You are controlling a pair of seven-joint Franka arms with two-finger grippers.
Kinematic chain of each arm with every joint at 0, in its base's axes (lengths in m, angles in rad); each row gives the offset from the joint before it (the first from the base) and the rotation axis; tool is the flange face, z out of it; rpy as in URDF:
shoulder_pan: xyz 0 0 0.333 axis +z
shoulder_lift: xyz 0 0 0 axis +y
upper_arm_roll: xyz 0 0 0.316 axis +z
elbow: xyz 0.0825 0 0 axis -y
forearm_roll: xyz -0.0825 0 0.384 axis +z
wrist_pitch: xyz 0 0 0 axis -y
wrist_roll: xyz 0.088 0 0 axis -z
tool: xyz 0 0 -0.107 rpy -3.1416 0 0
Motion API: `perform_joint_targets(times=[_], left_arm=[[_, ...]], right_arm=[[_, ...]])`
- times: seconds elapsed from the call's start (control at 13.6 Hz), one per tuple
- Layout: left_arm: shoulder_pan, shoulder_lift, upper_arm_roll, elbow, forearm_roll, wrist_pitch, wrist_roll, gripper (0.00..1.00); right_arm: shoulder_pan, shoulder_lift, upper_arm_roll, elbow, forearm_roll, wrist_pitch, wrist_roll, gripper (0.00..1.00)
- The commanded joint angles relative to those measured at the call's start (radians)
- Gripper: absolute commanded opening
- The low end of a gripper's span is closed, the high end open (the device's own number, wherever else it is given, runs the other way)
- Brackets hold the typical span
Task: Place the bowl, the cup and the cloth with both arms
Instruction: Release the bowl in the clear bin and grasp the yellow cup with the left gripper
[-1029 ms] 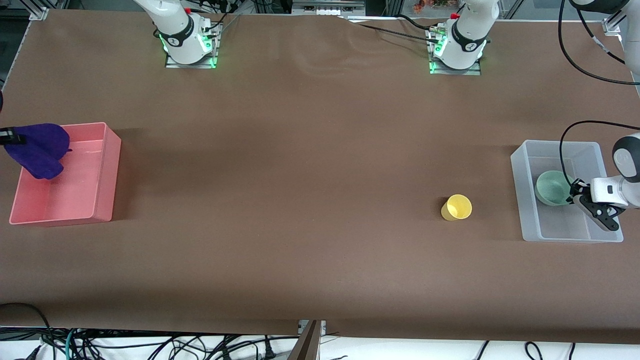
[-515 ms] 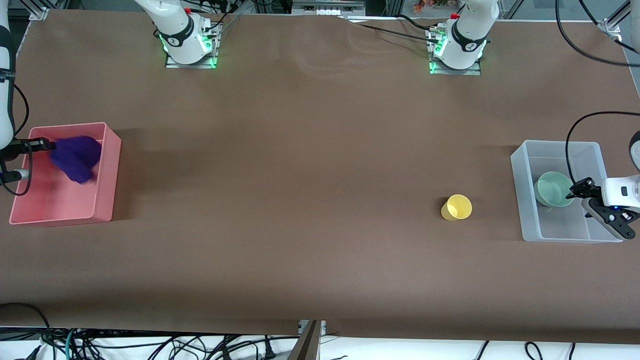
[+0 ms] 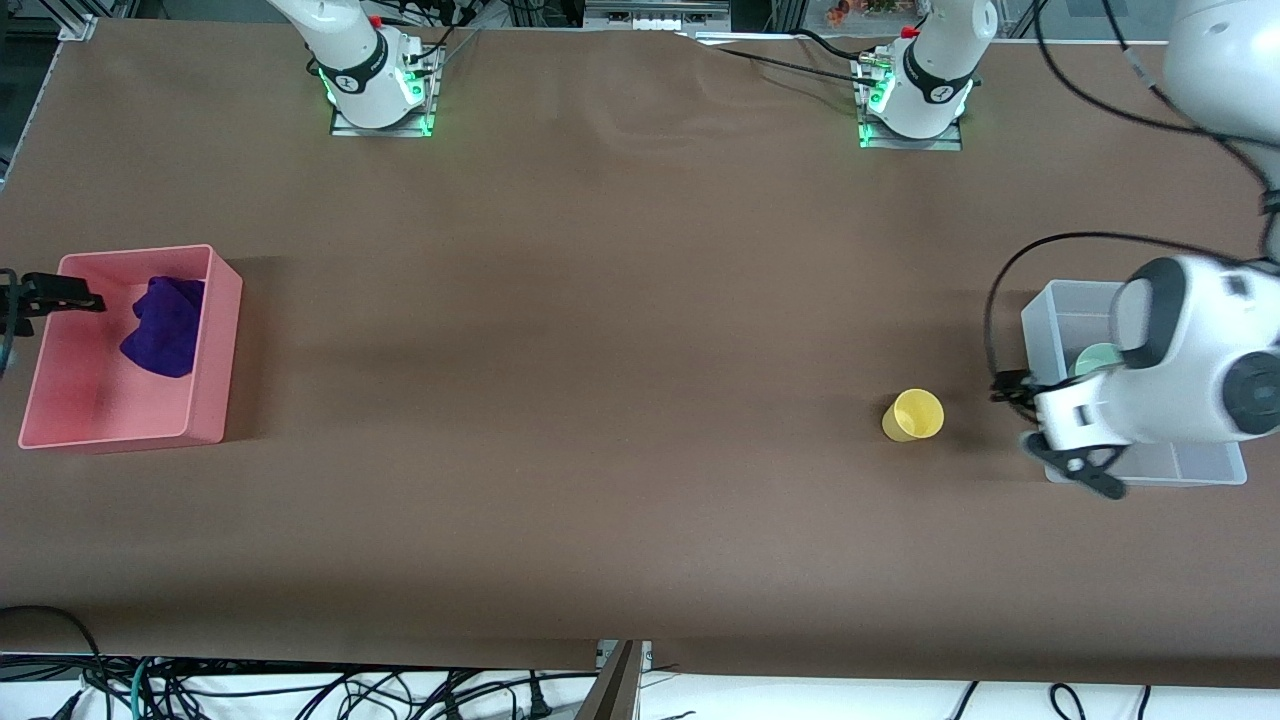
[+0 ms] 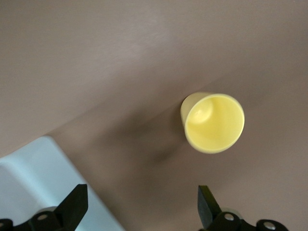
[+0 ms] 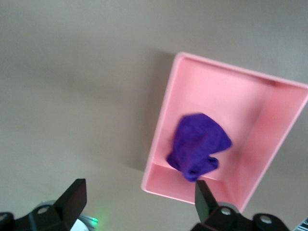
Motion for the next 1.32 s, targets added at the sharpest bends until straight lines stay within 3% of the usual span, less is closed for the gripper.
perform_joint_targets(times=[0.0, 0.07, 0.29, 0.37, 0.44, 0.81, 1.03, 1.25], left_arm=[[-0.018, 0.048, 0.006, -0.030, -0.027, 0.059, -0.041, 1.00], [-0.021, 0.066, 0.006, -0.048, -0.033, 0.096, -0.043, 0.92], [-0.035, 0.106, 0.006, -0.076, -0.041, 0.190, -0.058, 0.42], [-0.046, 0.120, 0.006, -0.076, -0.040, 0.205, -0.061, 0.13], [-0.055, 0.128, 0.005, -0.074, -0.041, 0.213, -0.063, 0.00], [-0.052, 0.084, 0.005, -0.062, -0.040, 0.182, -0.057, 0.00], [-0.046, -0.025, 0.011, -0.016, -0.024, -0.024, -0.051, 0.00], [0.017, -0.111, 0.041, -0.002, 0.012, -0.187, 0.065, 0.00]], right_arm=[[-0.012, -0.036, 0.105, 0.023, -0.015, -0.027, 0.194, 1.00], [-0.012, -0.054, 0.147, 0.023, -0.017, -0.027, 0.216, 1.00], [-0.012, -0.088, 0.198, 0.017, -0.076, -0.010, 0.211, 1.00], [-0.013, -0.111, 0.196, 0.017, -0.078, 0.009, 0.213, 1.00], [-0.015, -0.128, 0.190, 0.015, -0.078, 0.042, 0.208, 1.00], [-0.015, -0.200, 0.187, -0.016, -0.101, 0.044, 0.219, 1.00], [-0.016, -0.214, 0.185, -0.049, -0.095, -0.042, 0.392, 1.00], [-0.016, -0.206, 0.185, -0.043, -0.097, -0.063, 0.392, 1.00]])
